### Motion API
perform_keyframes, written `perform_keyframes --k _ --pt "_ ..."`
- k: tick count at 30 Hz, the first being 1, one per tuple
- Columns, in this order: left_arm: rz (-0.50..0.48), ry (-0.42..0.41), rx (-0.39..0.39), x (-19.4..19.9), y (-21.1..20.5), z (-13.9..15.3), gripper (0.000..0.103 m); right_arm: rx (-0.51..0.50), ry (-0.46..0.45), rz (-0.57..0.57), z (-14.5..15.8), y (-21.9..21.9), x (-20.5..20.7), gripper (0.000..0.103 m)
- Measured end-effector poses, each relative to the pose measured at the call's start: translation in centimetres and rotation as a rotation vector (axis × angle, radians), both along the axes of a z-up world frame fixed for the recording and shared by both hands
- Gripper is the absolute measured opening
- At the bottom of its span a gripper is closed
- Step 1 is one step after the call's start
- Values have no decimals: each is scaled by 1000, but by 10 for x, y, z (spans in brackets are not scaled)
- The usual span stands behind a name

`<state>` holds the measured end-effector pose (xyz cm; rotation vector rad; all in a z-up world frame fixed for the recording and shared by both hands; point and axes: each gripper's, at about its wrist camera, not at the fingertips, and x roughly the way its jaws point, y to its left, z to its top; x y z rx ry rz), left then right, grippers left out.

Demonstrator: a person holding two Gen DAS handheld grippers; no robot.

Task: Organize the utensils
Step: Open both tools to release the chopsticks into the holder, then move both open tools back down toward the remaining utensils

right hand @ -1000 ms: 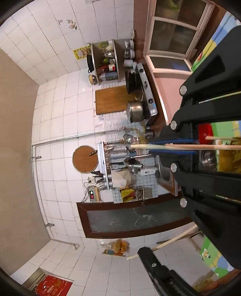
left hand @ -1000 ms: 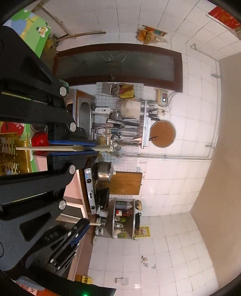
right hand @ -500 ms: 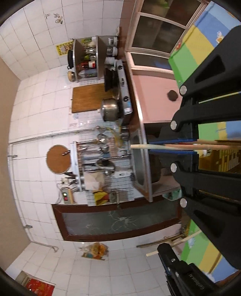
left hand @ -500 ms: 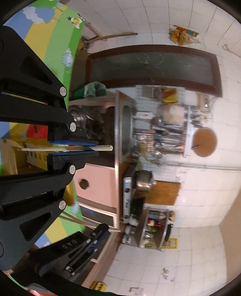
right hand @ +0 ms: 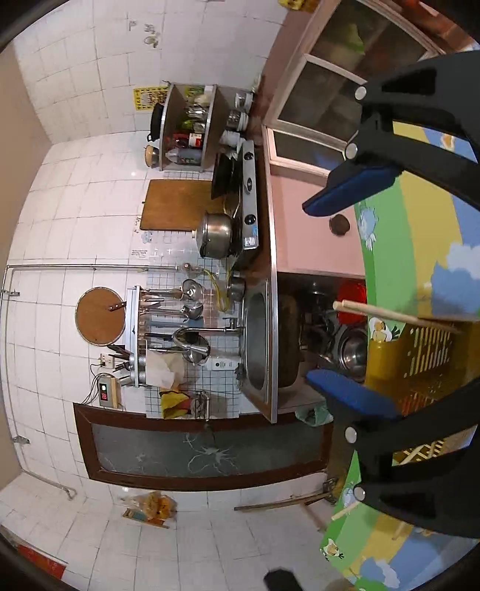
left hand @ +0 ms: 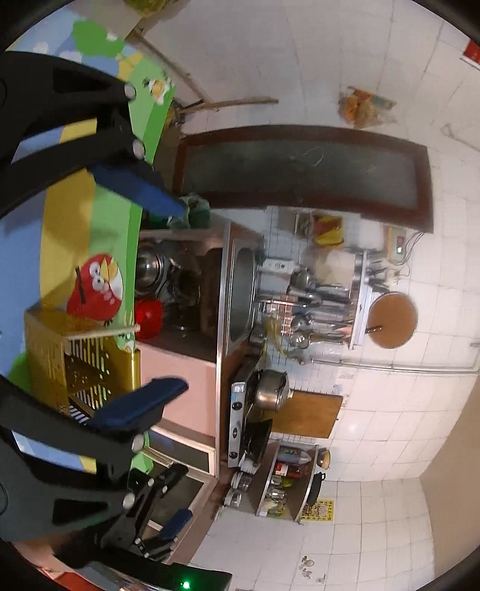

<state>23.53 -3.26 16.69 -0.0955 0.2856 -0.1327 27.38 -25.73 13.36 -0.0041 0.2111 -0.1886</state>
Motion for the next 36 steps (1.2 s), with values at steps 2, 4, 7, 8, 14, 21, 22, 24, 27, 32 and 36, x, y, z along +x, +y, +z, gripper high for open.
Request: perform_keyframes --k 2,4,7,8,14,21,22,24,27,32,36 --pt "-4 8 0 -10 7 5 95 -10 19 -2 8 1 -10 84" --pt "-3 22 0 -22 16 6 98 -19 26 -4 13 3 -22 87" --pt "2 38 10 -36 24 4 98 -40 51 -7 14 9 -42 89" --pt "5 46 16 -40 27 1 98 -46 60 -8 13 11 -50 89" --pt "12 123 64 -55 35 -37 98 -10 115 -25 -15 15 -86 94" --pt "8 271 58 -54 43 -98 98 12 245 -39 -73 24 -101 94" --pt "7 292 49 -53 44 -105 98 21 262 -40 -78 23 -100 94" --pt "5 338 42 -49 45 -120 98 53 312 -40 -98 25 -98 94" --pt "11 384 67 -46 43 -143 98 63 378 -40 -125 30 -94 94" --pt "-5 485 83 -40 35 -179 98 68 498 -47 -164 39 -84 94" --pt "-14 543 153 -35 20 -203 98 74 561 -76 -182 40 -77 94"
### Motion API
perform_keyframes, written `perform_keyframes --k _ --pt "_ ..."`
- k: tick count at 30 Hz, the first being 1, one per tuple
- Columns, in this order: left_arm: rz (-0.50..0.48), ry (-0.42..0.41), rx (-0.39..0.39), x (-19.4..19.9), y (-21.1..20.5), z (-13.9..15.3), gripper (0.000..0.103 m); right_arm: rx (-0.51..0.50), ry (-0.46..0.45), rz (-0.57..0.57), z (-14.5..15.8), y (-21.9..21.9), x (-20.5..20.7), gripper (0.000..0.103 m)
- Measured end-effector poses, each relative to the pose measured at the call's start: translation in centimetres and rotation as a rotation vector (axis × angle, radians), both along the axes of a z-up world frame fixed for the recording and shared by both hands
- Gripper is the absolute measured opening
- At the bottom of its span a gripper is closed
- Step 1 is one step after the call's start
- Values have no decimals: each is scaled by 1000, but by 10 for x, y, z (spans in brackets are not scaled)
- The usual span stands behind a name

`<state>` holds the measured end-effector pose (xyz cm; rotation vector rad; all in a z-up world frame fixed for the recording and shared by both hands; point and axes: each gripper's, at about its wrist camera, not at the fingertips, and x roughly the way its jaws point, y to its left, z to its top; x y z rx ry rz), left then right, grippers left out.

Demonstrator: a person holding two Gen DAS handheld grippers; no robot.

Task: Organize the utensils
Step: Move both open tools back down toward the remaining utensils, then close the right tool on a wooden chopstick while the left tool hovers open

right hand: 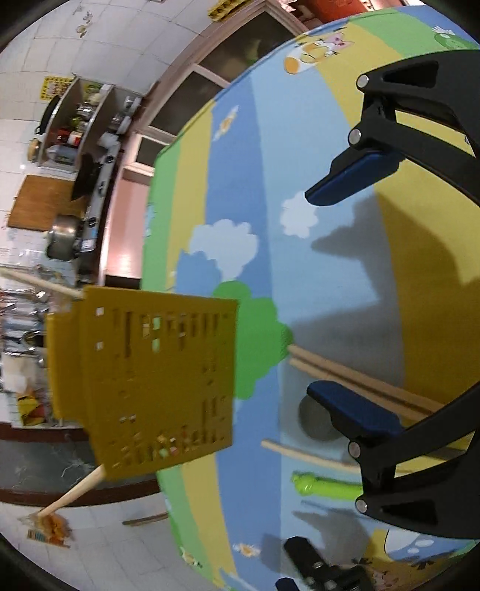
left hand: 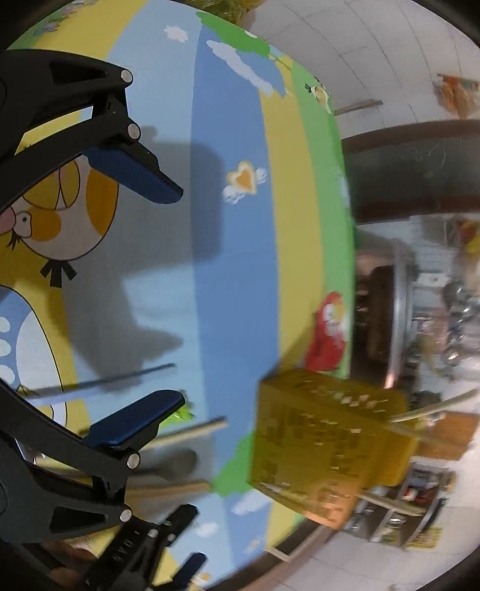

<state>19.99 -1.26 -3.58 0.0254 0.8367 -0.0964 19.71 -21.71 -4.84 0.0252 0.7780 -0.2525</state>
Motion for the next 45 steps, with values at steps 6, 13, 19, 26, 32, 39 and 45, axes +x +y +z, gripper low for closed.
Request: perform_keyframes --k 6,13,19,26,32,39,45 --pt "4 64 19 8 -7 -19 98 74 64 -27 -13 -6 4 93" --pt "15 62 31 8 -10 -24 98 111 104 -63 -19 1 2 92" --pt "23 65 19 8 -7 -24 98 109 102 -105 -17 11 -3 83" --pt "36 60 29 8 -5 -23 98 119 97 -99 -14 19 -3 61" --pt "46 96 29 13 -1 -29 98 136 96 -101 -13 21 -5 52" --pt "33 89 41 11 -4 -29 98 128 95 -88 -11 26 6 33" --pt "34 89 38 10 -4 -29 98 163 79 -42 -10 22 7 9"
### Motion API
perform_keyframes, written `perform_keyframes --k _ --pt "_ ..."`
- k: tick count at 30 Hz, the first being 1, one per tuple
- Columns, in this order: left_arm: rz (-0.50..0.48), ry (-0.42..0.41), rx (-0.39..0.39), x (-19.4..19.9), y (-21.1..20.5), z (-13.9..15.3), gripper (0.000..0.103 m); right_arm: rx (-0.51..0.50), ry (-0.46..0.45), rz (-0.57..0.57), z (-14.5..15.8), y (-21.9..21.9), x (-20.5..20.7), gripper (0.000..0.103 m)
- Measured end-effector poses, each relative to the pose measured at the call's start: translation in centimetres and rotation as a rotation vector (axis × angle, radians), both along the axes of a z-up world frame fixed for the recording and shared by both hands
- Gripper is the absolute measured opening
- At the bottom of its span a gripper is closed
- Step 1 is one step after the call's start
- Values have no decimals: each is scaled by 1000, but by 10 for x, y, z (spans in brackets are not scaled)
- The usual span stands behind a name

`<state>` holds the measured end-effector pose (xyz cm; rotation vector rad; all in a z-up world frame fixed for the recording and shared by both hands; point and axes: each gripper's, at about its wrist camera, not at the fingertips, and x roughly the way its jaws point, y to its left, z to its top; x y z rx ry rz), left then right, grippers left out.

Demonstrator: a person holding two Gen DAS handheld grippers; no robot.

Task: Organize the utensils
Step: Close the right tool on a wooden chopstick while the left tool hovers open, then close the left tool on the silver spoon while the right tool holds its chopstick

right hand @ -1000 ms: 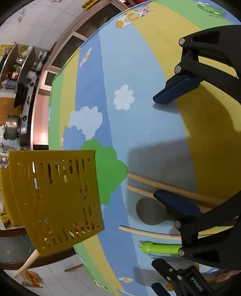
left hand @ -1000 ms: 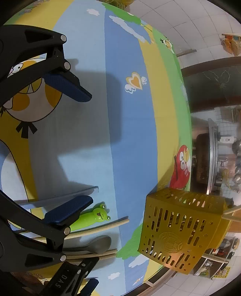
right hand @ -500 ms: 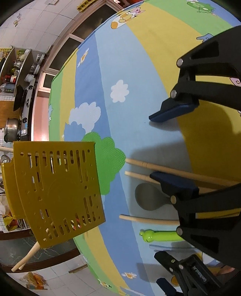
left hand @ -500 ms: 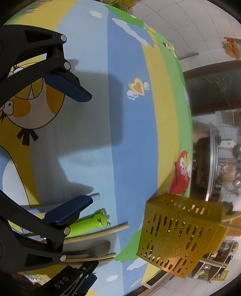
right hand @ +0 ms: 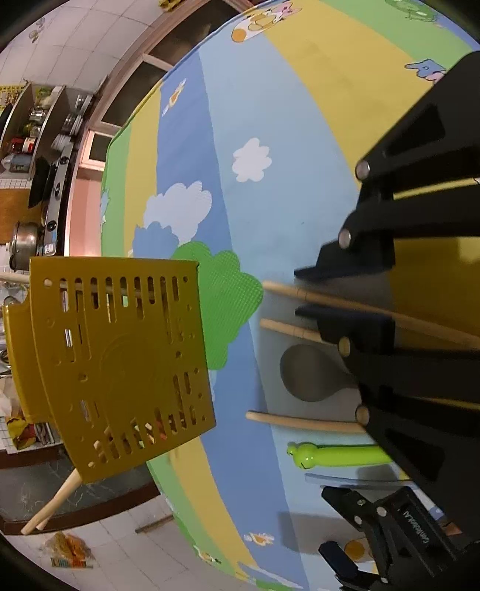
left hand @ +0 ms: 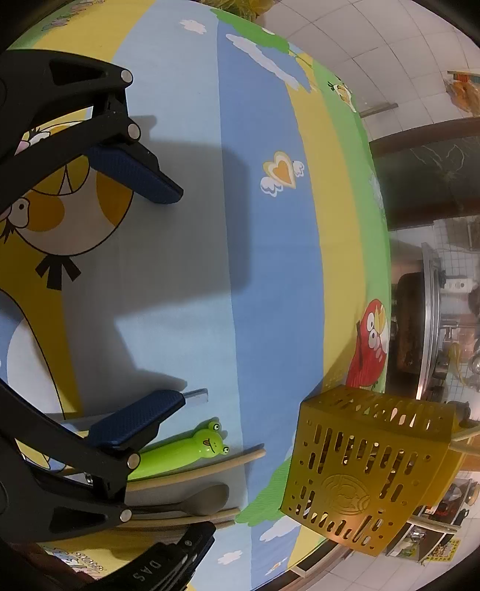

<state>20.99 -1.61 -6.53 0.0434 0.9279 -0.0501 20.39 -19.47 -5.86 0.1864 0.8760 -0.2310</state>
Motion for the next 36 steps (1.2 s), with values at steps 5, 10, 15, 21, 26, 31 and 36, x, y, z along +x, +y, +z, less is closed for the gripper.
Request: perform_keyframes --k 5,10,15,21,26,31,36 --pt "-3 1 -2 -1 0 0 98 19 2 18 1 -15 -3 8" --pt "-25 4 1 -2 -6 1 92 42 4 20 0 -31 -8 8" --pt "-59 -9 -7 -9 -17 5 72 26 -10 27 -2 -30 -12 8" --pt "-104 8 21 -11 -35 9 47 56 0 35 -1 -36 -10 8" --pt "-125 32 34 -2 -43 10 41 62 15 44 -1 -41 -6 8" --pt "-154 69 20 6 -50 13 25 76 9 41 -1 -44 -5 8" --pt "-166 64 11 1 -54 14 6 83 -7 49 -1 -43 -9 8"
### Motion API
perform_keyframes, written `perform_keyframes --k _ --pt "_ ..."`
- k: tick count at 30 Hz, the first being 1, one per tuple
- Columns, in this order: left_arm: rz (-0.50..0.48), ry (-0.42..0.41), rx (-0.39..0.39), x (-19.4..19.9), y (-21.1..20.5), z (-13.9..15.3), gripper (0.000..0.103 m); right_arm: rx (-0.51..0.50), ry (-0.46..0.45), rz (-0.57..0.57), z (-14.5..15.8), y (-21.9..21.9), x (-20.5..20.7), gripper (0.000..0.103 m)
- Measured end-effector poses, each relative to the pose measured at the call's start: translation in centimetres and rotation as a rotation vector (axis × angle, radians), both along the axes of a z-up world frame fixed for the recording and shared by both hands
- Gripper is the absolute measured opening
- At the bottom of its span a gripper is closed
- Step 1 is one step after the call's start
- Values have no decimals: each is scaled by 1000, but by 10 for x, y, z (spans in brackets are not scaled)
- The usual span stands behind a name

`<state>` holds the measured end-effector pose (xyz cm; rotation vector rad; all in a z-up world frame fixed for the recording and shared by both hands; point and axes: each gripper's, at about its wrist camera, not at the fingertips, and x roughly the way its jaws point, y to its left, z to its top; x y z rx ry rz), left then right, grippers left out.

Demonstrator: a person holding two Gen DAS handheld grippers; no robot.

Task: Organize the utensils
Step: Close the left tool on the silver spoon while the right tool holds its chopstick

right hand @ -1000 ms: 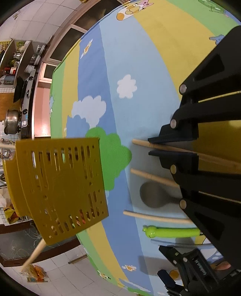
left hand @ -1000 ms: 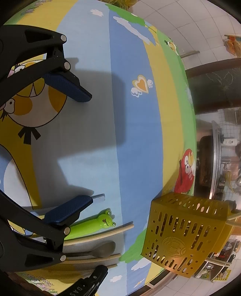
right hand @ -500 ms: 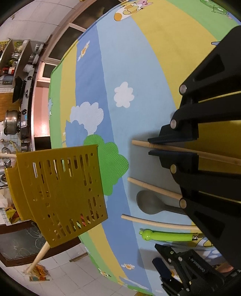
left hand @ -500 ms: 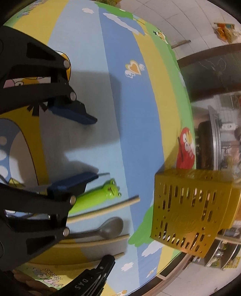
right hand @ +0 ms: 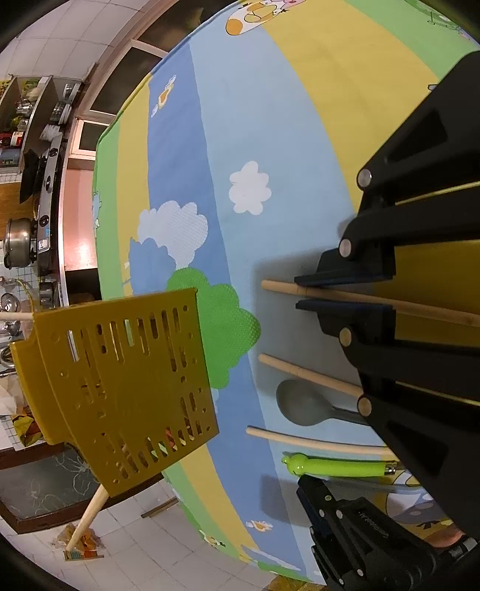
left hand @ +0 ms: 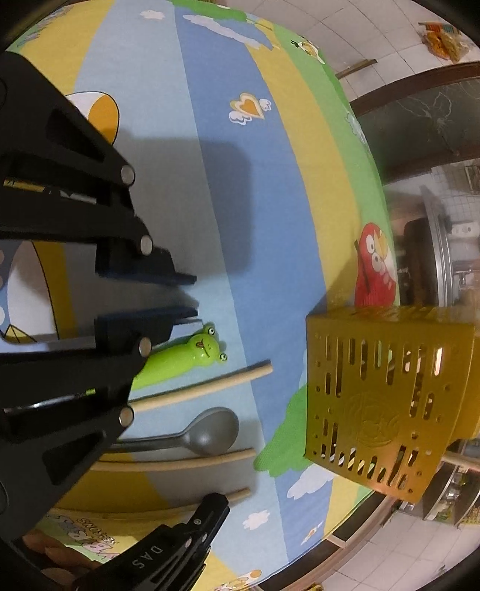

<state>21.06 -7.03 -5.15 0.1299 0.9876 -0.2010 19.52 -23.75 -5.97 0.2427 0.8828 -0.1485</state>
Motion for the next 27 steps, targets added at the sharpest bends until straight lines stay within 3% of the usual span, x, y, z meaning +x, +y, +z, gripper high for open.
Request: perform_keyframes --k 2,14,17,19,21,27 --pt "3 2 -17 -3 2 0 0 1 -15 -2 3 0 -2 7" --pt "12 -11 -94 -11 18 10 1 -3 -36 -5 6 -8 -9 7" --pt "8 -20 -91 -18 20 12 16 -12 -33 -17 3 -13 -10 7" --pt "6 -53 -80 -28 20 14 46 -10 -32 -23 1 -16 -11 7" --pt "2 -101 -54 -38 18 16 55 -13 -30 -26 -1 -18 -12 7" --pt "-12 -91 27 -48 11 6 55 -8 -36 -23 -6 -21 -14 7"
